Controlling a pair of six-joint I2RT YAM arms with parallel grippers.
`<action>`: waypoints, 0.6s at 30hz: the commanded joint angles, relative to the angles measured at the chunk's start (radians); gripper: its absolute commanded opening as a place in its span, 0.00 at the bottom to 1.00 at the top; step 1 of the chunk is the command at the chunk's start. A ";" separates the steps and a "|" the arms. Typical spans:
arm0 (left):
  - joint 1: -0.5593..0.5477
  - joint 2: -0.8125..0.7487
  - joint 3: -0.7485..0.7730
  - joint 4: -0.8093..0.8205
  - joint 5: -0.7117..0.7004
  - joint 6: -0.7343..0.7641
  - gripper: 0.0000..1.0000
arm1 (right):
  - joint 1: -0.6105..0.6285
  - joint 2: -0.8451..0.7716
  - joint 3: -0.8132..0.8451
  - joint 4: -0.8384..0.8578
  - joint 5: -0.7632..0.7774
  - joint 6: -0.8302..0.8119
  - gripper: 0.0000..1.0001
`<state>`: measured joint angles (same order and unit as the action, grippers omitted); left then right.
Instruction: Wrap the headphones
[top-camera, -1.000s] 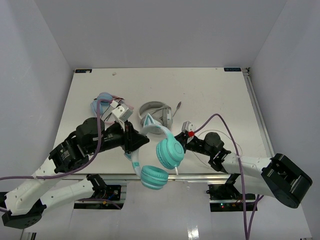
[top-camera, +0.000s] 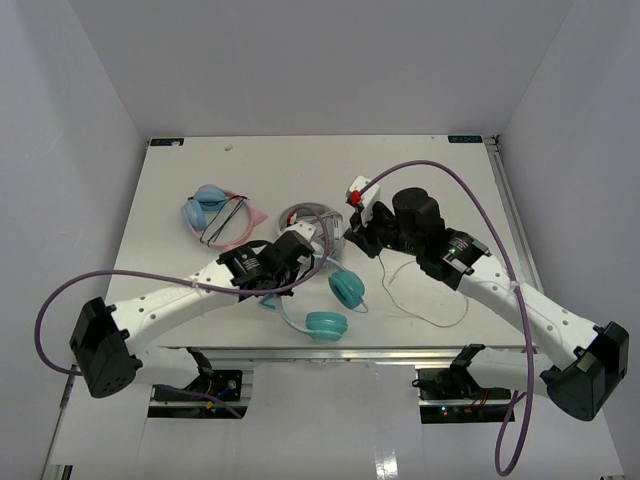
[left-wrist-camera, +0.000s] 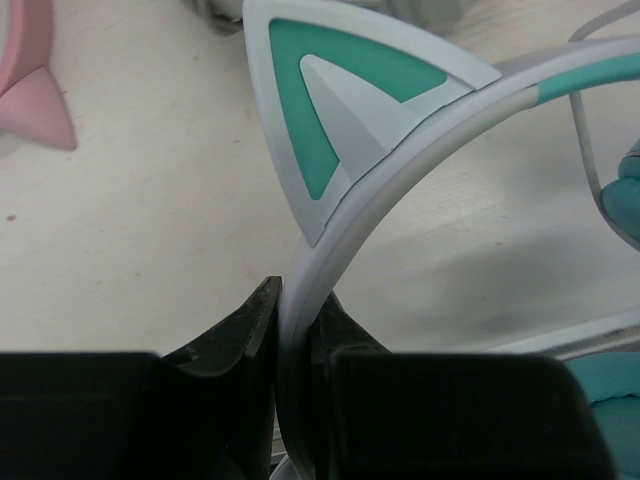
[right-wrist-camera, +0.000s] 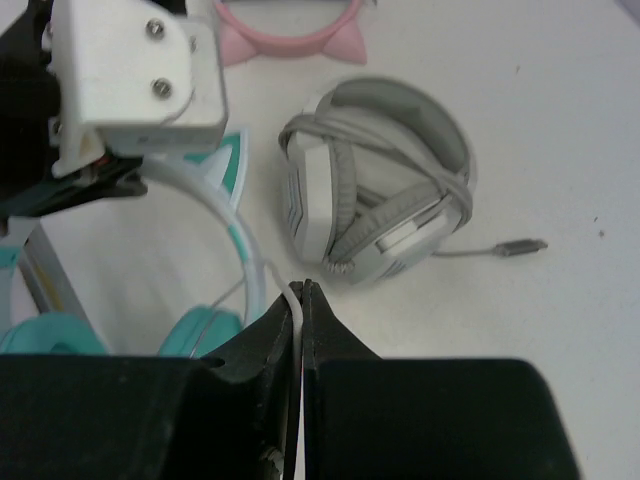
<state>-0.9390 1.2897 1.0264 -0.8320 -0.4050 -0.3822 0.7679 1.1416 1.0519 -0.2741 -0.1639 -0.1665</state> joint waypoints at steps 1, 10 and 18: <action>-0.003 0.034 0.092 -0.156 -0.274 -0.139 0.00 | -0.001 -0.095 0.023 -0.043 -0.057 0.052 0.08; -0.003 0.086 0.242 -0.253 -0.380 -0.306 0.00 | 0.010 -0.225 -0.138 0.100 -0.302 0.147 0.08; -0.001 0.110 0.304 -0.224 -0.400 -0.386 0.00 | 0.076 -0.252 -0.343 0.389 -0.418 0.283 0.08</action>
<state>-0.9459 1.4001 1.2801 -1.0729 -0.7316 -0.6782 0.7957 0.8966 0.7724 -0.1090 -0.4653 0.0228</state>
